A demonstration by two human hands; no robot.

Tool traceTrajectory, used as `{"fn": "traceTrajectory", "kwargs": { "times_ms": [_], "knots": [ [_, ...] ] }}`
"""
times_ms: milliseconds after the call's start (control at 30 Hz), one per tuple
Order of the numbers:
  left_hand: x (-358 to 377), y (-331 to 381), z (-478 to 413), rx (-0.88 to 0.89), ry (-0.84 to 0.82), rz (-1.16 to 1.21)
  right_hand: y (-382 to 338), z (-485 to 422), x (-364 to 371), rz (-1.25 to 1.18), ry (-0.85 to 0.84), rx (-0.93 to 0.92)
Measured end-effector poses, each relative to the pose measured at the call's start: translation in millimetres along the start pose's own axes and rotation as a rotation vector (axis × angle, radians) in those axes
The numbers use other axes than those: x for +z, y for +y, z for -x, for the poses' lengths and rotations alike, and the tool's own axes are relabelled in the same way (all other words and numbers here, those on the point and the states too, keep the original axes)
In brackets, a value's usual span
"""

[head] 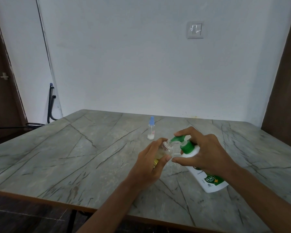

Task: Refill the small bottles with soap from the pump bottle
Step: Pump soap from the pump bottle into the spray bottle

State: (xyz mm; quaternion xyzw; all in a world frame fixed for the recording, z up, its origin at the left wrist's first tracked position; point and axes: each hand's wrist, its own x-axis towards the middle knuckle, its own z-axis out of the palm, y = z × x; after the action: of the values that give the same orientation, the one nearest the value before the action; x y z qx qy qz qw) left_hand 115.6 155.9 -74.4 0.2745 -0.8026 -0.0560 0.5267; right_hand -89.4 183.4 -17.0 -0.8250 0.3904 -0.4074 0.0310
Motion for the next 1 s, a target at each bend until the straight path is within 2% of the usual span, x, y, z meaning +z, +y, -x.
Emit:
{"fn": "traceTrajectory", "kwargs": {
  "times_ms": [167,667,833,1000],
  "knots": [
    [1.0,-2.5,0.6,0.001,-0.027,-0.009,-2.9,-1.5,-1.1,-0.017,0.019,-0.022],
    [0.5,0.5,-1.9,-0.015,0.032,-0.033,5.0,1.8,1.7,0.070,-0.015,-0.042],
    [0.6,-0.4,-1.5,-0.010,0.033,-0.026,4.0,1.3,1.0,0.015,0.004,-0.020],
    [0.2,-0.2,0.1,0.005,-0.005,-0.013,0.5,3.2,1.3,-0.052,0.078,-0.080]
  ]
}}
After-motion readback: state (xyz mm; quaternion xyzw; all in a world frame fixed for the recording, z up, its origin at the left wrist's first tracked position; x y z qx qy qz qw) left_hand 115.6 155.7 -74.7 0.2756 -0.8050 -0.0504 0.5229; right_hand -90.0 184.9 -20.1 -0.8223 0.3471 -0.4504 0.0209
